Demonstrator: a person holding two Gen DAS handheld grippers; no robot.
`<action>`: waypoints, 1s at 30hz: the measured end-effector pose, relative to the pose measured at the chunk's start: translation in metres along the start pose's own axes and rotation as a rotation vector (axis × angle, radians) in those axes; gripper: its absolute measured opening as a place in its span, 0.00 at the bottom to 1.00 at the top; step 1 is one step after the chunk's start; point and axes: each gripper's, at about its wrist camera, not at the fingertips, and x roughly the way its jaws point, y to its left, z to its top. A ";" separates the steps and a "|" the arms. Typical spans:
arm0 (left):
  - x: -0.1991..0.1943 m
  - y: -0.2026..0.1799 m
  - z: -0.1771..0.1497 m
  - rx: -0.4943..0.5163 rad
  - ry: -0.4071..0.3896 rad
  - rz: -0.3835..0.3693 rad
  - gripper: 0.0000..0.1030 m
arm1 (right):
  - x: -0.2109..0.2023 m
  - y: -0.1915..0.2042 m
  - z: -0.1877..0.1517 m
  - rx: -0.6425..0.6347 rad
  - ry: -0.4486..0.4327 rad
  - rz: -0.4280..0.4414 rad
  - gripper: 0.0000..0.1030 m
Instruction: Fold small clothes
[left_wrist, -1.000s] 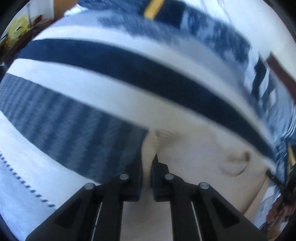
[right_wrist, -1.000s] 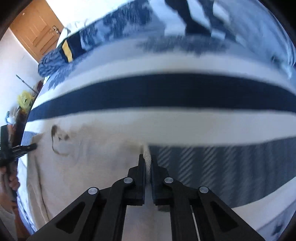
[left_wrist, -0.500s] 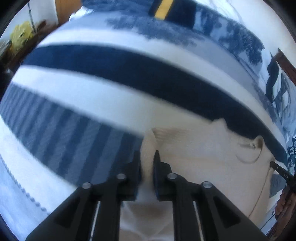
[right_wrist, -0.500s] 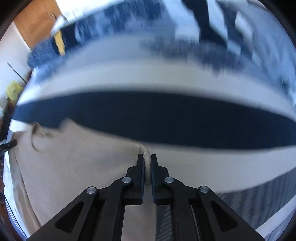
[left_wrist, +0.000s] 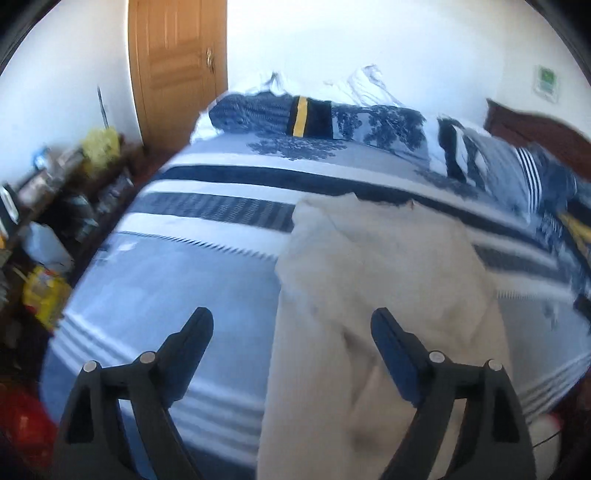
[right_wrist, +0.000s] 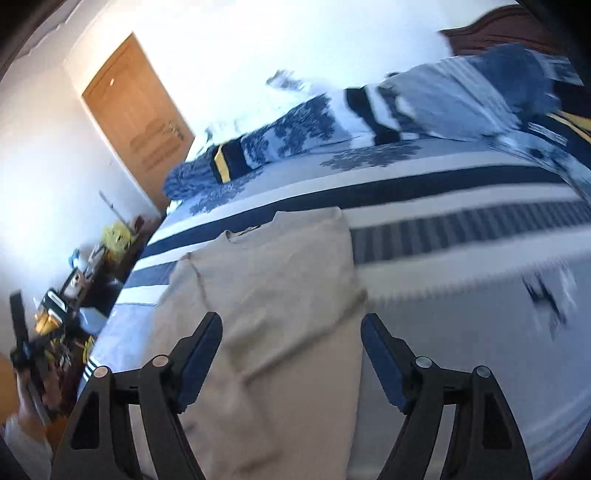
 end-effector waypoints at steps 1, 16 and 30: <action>-0.010 -0.004 -0.014 0.002 -0.012 0.001 0.86 | -0.016 0.005 -0.017 0.020 -0.005 0.007 0.87; 0.038 0.067 -0.176 -0.359 0.312 -0.041 0.87 | 0.007 -0.022 -0.207 0.181 0.352 -0.115 0.69; 0.068 0.041 -0.198 -0.267 0.482 -0.036 0.53 | 0.031 -0.043 -0.233 0.275 0.500 -0.072 0.46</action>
